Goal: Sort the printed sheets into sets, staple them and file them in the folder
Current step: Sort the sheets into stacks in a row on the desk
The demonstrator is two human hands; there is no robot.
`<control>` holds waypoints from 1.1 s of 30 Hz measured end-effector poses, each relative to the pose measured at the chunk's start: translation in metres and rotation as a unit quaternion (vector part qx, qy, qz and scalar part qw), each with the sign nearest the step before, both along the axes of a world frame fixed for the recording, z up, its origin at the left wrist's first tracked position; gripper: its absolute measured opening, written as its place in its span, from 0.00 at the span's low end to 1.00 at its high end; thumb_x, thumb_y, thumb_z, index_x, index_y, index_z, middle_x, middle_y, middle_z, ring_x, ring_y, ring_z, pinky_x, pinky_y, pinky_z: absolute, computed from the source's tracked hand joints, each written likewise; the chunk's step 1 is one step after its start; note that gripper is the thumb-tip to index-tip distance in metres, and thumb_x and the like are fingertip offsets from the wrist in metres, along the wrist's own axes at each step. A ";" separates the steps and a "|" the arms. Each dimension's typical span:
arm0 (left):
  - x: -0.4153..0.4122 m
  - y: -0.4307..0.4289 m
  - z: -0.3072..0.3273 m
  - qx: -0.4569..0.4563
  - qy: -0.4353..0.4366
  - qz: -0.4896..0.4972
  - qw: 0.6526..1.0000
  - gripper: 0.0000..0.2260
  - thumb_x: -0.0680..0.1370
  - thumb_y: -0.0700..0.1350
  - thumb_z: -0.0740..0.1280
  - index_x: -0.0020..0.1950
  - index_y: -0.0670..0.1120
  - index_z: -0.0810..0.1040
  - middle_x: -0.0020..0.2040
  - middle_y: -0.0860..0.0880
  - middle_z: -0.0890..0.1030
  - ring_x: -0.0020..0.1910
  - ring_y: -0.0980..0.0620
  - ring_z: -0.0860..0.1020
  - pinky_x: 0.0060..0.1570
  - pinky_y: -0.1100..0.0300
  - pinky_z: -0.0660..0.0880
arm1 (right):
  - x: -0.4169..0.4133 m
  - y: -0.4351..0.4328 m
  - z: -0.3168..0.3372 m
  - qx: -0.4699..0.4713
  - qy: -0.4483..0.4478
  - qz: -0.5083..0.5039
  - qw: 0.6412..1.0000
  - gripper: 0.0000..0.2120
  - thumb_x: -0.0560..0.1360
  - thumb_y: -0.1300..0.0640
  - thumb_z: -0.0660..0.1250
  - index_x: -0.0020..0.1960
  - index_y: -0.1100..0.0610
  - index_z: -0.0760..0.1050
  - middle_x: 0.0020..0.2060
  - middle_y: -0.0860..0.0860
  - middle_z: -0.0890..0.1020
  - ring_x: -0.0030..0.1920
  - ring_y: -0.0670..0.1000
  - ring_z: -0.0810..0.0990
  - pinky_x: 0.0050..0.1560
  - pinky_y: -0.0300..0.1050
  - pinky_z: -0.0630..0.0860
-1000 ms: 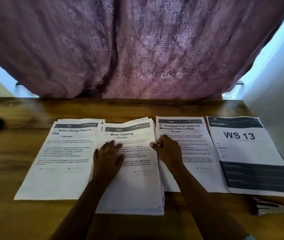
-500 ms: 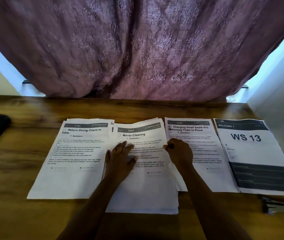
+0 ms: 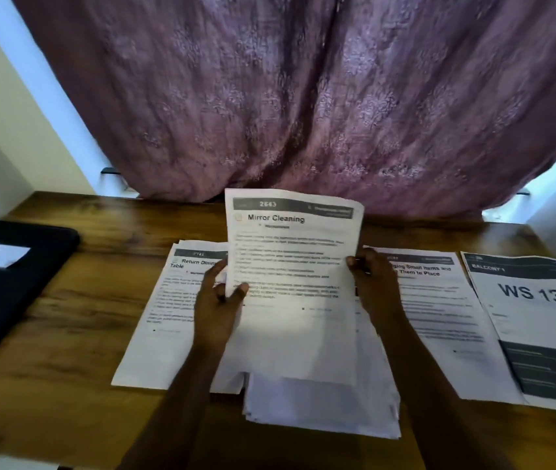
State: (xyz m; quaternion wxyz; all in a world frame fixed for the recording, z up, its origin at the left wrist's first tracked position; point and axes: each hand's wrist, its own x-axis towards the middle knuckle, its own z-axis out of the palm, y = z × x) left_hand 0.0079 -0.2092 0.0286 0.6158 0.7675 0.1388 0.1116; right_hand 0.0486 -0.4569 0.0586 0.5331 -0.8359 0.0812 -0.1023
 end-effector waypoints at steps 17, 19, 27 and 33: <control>-0.006 0.155 -0.021 0.260 0.146 0.052 0.953 0.18 0.73 0.47 0.73 0.61 0.47 0.77 0.53 0.44 0.83 0.48 0.43 0.81 0.42 0.57 0.71 | 0.021 0.181 -0.048 -0.311 0.080 0.099 0.942 0.12 0.77 0.57 0.65 0.60 0.57 0.72 0.52 0.54 0.81 0.50 0.53 0.82 0.47 0.43 0.77; -0.005 0.150 -0.023 0.269 0.145 0.045 0.951 0.18 0.74 0.46 0.73 0.63 0.46 0.76 0.55 0.42 0.83 0.50 0.42 0.80 0.41 0.58 0.68 | 0.020 0.181 -0.049 -0.316 0.080 0.096 0.940 0.18 0.77 0.57 0.65 0.66 0.57 0.67 0.54 0.54 0.80 0.51 0.53 0.81 0.48 0.45 0.78; -0.008 0.122 -0.018 0.426 0.088 0.060 0.899 0.29 0.74 0.55 0.70 0.72 0.48 0.67 0.67 0.40 0.70 0.64 0.37 0.69 0.59 0.40 0.70 | -0.007 0.153 -0.033 -0.278 0.044 0.078 0.956 0.20 0.76 0.49 0.66 0.66 0.53 0.68 0.51 0.53 0.82 0.52 0.55 0.81 0.52 0.49 0.77; -0.008 0.033 -0.019 0.433 -0.051 -0.105 0.894 0.20 0.74 0.53 0.70 0.63 0.50 0.76 0.63 0.46 0.77 0.61 0.43 0.75 0.53 0.45 0.75 | -0.028 0.079 -0.035 -0.281 0.075 -0.028 0.956 0.09 0.77 0.48 0.65 0.55 0.49 0.76 0.43 0.46 0.83 0.41 0.46 0.81 0.42 0.40 0.76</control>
